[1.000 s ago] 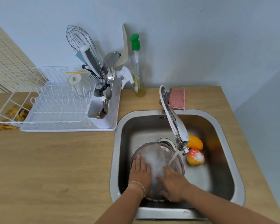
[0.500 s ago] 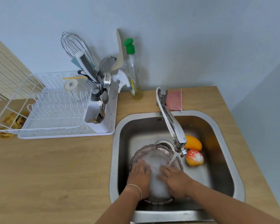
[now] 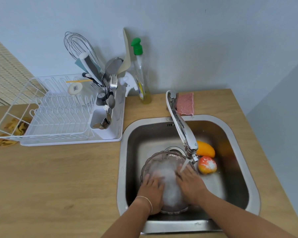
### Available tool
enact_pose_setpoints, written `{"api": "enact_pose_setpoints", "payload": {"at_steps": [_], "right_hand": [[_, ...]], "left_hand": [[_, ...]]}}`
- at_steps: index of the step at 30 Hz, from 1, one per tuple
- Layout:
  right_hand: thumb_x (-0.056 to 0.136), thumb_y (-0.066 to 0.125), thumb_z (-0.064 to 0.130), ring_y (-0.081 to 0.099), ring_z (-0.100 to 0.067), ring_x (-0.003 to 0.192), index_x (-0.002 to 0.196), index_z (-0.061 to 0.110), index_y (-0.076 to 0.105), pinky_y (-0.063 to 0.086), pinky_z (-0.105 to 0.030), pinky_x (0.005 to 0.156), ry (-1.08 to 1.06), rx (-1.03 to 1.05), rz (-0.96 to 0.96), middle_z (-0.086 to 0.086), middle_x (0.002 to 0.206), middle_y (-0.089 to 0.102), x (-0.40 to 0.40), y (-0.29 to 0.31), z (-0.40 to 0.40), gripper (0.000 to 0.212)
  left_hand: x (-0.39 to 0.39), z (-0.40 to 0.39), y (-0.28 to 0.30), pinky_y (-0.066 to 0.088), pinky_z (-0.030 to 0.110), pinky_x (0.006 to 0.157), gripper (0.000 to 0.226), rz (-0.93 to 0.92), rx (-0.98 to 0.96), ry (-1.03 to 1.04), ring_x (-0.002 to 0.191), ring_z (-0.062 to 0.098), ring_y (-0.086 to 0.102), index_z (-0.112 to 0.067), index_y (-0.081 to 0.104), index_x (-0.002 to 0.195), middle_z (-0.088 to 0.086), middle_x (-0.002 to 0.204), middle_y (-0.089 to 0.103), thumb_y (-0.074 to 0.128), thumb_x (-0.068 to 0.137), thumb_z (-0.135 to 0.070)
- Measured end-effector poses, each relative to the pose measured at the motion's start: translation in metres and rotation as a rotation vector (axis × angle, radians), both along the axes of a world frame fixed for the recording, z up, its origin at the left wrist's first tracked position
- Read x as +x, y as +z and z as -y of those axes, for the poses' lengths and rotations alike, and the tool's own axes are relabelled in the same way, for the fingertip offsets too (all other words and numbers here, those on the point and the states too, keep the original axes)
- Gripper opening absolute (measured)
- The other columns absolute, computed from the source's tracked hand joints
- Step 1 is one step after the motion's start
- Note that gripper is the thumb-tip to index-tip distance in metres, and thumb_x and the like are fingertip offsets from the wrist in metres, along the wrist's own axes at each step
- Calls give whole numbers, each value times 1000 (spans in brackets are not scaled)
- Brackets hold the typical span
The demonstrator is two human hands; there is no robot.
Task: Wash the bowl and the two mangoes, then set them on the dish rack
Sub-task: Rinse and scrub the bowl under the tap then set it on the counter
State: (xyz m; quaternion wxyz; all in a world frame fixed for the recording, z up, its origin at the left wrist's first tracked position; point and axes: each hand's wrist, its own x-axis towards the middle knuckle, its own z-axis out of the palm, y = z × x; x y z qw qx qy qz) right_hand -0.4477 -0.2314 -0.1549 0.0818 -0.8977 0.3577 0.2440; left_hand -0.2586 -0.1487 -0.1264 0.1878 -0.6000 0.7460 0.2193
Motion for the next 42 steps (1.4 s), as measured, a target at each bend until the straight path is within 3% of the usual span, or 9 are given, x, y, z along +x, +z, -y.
{"api": "enact_pose_setpoints", "payload": {"at_steps": [2, 4, 7, 11, 14, 18, 25, 29, 42], "right_hand": [[59, 72, 42, 58, -47, 122, 119, 8, 68, 40, -55, 108, 83, 121, -28, -25, 128, 63, 5, 10, -12, 69], [73, 62, 43, 38, -50, 138, 132, 12, 57, 28, -58, 115, 165, 227, 9, -24, 147, 46, 5, 20, -16, 66], [76, 55, 37, 56, -42, 126, 117, 21, 69, 20, -57, 116, 118, 43, 36, -14, 132, 63, -2, 16, -1, 46], [74, 54, 17, 44, -43, 138, 137, 11, 57, 11, -48, 121, -163, -39, 173, -23, 143, 54, -16, 18, -2, 64], [77, 59, 20, 19, -40, 151, 154, 14, 29, 19, -42, 122, -438, -10, 309, -21, 162, 22, -18, 28, -12, 83], [83, 71, 30, 7, -31, 153, 158, 13, 4, 25, -34, 119, -702, 189, 464, -13, 164, 0, -4, 31, -21, 101], [72, 80, 53, 38, -26, 141, 155, 16, 24, 36, -38, 115, -935, 397, 622, -8, 153, 30, 4, 40, -6, 107], [66, 84, 50, 58, -19, 119, 127, 24, 51, 46, -34, 99, -1042, 428, 749, 5, 124, 60, 7, 38, -5, 75], [83, 77, 43, 50, -23, 132, 147, 7, 41, 41, -30, 108, -1152, 740, 777, -8, 145, 50, 42, 52, -23, 82]], "left_hand": [[4, 0, -5, -7, 55, 119, 70, 22, -6, 37, 147, 49, -5, -5, 14, 153, 33, 159, -1, 42, 94, -28], [4, -4, -10, -4, 53, 120, 63, -9, 54, -33, 147, 48, 1, -4, 19, 152, 33, 159, 3, 39, 97, -26], [2, -1, -6, -4, 52, 120, 61, -37, 0, -1, 148, 46, -5, -11, 27, 149, 30, 160, 2, 44, 93, -28], [6, 10, 3, -11, 53, 119, 87, 51, -135, 237, 142, 45, -27, -17, 2, 156, 29, 156, -25, 55, 88, -33], [8, 7, 5, 7, 48, 122, 115, -11, -60, 496, 147, 46, -7, -13, -10, 154, 30, 157, -20, 71, 76, -39], [6, 8, 9, 28, 39, 114, 115, -174, 13, 672, 141, 43, 24, -8, -14, 153, 24, 157, -8, 70, 78, -27], [18, 18, 35, 27, 39, 117, 102, -299, -89, 726, 140, 38, 25, -7, 2, 154, 18, 153, 13, 68, 81, -33], [22, 25, 59, 33, 42, 113, 96, -273, -117, 695, 137, 38, 30, -7, 10, 153, 18, 152, 21, 67, 81, -35], [7, 52, 142, 29, 42, 112, 81, -130, -323, 497, 134, 39, 34, -1, 17, 153, 17, 149, 38, 50, 91, -41]]}}
